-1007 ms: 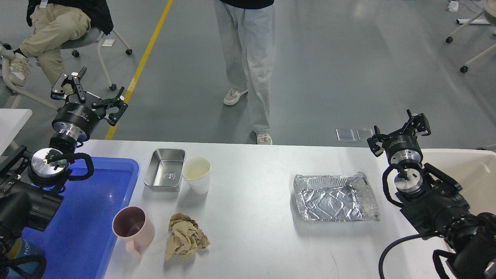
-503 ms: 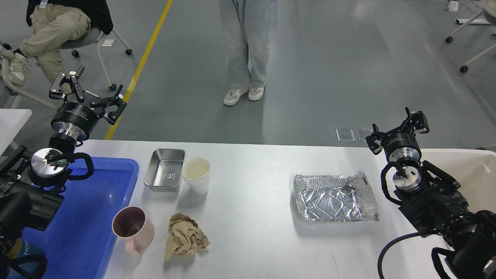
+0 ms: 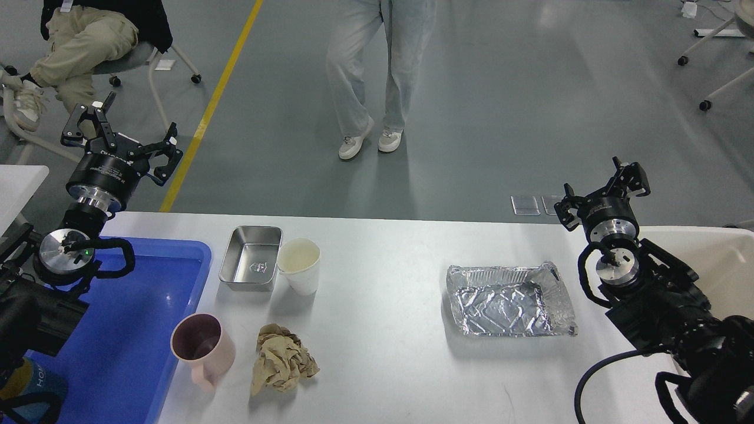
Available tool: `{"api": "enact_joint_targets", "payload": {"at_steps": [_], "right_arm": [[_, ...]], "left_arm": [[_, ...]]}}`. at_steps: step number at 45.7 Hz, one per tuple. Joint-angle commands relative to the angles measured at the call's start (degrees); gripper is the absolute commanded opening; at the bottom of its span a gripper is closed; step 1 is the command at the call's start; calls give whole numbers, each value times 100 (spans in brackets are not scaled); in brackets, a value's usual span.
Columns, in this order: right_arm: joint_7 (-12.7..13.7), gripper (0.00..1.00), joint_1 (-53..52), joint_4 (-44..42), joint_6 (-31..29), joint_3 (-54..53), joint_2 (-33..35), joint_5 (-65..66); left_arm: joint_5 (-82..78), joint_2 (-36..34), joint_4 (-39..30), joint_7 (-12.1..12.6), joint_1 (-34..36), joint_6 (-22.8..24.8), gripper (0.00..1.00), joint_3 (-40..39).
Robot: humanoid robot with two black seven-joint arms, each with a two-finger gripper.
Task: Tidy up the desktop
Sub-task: 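Move the left gripper down toward the blue bin edge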
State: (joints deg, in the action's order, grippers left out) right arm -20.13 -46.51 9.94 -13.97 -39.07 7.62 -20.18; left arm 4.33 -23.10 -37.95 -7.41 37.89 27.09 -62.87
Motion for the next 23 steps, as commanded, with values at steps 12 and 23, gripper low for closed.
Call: {"api": "enact_joint_targets", "payload": {"at_steps": [12,23], "right_arm": [[0,100,-33,-1,-1,-13,29,5],[0,100,-24,-1,-9,-40,38,5]], "left_arm": [[-477,-291,-195,-516,-53,77,96,82],[-556,-669,-555,-534,-352,-336,96,169]]}}
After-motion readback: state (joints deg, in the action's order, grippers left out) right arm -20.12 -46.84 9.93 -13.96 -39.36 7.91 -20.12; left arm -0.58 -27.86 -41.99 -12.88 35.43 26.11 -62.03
